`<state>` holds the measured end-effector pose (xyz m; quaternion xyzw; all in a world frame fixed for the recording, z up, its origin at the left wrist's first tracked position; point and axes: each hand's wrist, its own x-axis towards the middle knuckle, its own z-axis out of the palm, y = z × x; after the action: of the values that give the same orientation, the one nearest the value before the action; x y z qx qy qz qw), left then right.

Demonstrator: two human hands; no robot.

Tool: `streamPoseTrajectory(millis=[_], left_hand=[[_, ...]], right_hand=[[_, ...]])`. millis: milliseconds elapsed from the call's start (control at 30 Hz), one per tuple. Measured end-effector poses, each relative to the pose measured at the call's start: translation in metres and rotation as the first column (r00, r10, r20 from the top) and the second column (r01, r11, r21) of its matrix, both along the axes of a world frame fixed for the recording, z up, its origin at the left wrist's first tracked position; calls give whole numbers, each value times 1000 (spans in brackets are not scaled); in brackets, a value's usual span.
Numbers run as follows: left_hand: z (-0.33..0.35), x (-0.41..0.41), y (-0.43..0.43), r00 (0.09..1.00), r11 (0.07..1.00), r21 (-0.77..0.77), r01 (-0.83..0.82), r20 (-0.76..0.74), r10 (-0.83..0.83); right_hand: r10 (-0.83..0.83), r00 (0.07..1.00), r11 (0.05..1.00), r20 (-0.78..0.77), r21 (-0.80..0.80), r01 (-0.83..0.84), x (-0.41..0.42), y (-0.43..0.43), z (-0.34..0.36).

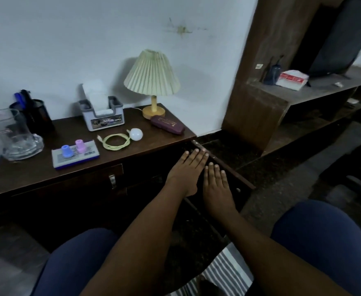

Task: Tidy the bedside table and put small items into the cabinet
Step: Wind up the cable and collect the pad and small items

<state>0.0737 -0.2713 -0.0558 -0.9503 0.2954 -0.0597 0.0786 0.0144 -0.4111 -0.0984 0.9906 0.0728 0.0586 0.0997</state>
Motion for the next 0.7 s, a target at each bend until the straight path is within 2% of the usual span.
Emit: streamPoseTrajectory(millis=[167,200,233,267,300,333,400,433,467,500,600,633,667,700], left_hand=[[-16,-28,106,958,937,216,-275,145,248],[-19,-38,127,947,909,274,-315,156,281],[-21,-48,144,938,883,319,-343,166,304],[-24,-57,160,928,864,342,-370,179,326],[-27,-67,175,922,854,349,-386,184,342],[-30,-75,187,919,852,348,-392,177,351],[-33,-94,206,918,847,354,-397,152,366],[-33,-101,212,918,848,352,-396,135,373],[-32,-107,218,917,852,340,-398,116,382],[-31,-110,222,914,856,322,-404,98,395],[-20,-119,228,891,856,256,-450,67,448],[-18,-122,229,887,857,232,-461,78,456],[-14,-122,228,884,861,204,-467,89,459],[-11,-125,227,881,864,174,-473,90,464]], right_hand=[[227,972,968,-64,124,-218,17,69,-20],[287,956,936,-61,228,-267,20,88,-21],[327,944,872,-43,399,-284,22,107,-21],[339,940,752,-45,613,-242,23,127,-19],[328,940,572,-92,811,-120,23,148,-16],[311,938,361,-154,932,33,23,166,-11],[325,908,-14,-266,958,286,24,199,2],[365,885,-149,-291,919,364,24,213,8],[406,865,-238,-294,880,411,25,226,13],[438,851,-285,-291,853,438,27,236,18],[429,848,-326,-310,823,466,33,255,24],[380,872,-299,-309,851,432,33,257,22],[313,900,-221,-305,898,381,32,257,19],[242,923,-82,-298,942,325,26,256,15]])
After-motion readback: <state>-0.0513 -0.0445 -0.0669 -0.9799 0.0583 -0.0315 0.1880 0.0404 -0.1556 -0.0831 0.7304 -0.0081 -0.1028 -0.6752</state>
